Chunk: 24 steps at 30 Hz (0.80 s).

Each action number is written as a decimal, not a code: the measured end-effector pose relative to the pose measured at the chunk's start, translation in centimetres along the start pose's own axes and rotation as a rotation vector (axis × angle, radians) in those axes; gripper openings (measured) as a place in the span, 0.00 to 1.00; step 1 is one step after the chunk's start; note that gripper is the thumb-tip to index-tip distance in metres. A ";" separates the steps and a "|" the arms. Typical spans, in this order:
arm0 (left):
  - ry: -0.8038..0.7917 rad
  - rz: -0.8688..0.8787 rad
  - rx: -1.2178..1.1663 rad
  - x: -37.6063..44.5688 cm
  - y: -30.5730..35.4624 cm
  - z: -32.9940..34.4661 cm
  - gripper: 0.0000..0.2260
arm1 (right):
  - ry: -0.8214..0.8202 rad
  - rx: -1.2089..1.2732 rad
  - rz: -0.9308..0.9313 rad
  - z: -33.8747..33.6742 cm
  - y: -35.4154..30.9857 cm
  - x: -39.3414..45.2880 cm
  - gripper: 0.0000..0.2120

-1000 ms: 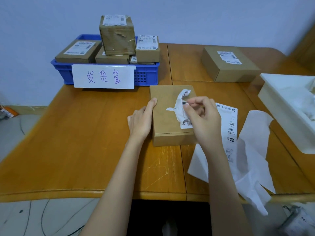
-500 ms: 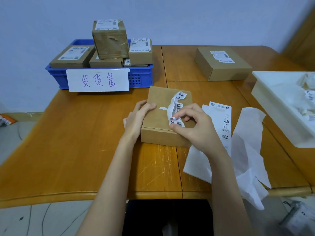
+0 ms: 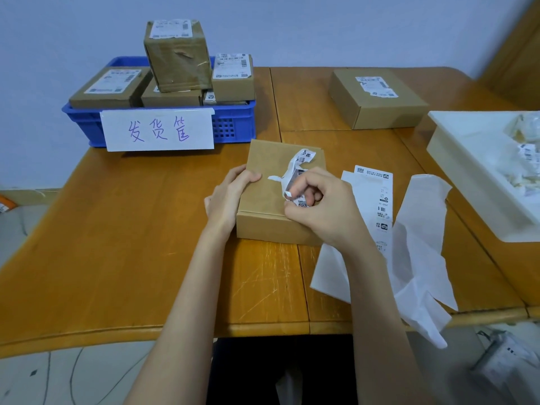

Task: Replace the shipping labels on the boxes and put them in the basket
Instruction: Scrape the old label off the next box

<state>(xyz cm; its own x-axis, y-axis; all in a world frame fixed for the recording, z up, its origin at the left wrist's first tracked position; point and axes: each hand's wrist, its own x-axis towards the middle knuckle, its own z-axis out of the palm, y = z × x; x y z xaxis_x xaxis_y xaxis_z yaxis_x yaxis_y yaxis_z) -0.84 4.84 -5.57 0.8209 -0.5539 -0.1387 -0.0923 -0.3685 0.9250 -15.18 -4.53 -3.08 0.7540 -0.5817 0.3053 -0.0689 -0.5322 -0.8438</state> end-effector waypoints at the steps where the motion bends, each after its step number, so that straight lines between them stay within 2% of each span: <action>1: 0.002 0.003 -0.003 0.0 0.0 0.1 0.29 | 0.025 0.008 0.000 0.0 0.1 0.0 0.06; 4: 0.010 0.009 -0.026 0.1 -0.2 0.1 0.28 | 0.099 0.067 0.010 0.0 0.4 0.0 0.07; 9: 0.019 0.011 -0.029 0.4 -0.4 0.2 0.28 | -0.024 0.015 -0.038 -0.4 0.5 -0.2 0.07; 13: 0.010 0.005 -0.032 0.3 -0.4 0.2 0.25 | -0.023 0.026 -0.016 -0.4 0.5 0.0 0.07; 18: 0.006 0.011 -0.053 0.1 -0.5 0.1 0.21 | 0.083 0.103 0.001 -0.2 0.7 -0.1 0.05; 24: 0.028 0.003 -0.052 0.3 -0.4 0.2 0.22 | -0.038 0.046 -0.031 -0.4 0.7 -0.2 0.07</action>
<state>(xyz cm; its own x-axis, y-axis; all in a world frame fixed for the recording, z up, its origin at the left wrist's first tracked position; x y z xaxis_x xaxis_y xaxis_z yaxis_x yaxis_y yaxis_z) -0.70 4.67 -6.03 0.8364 -0.5334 -0.1264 -0.0663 -0.3274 0.9426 -15.60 -5.04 -3.54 0.7794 -0.5413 0.3154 -0.0160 -0.5205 -0.8537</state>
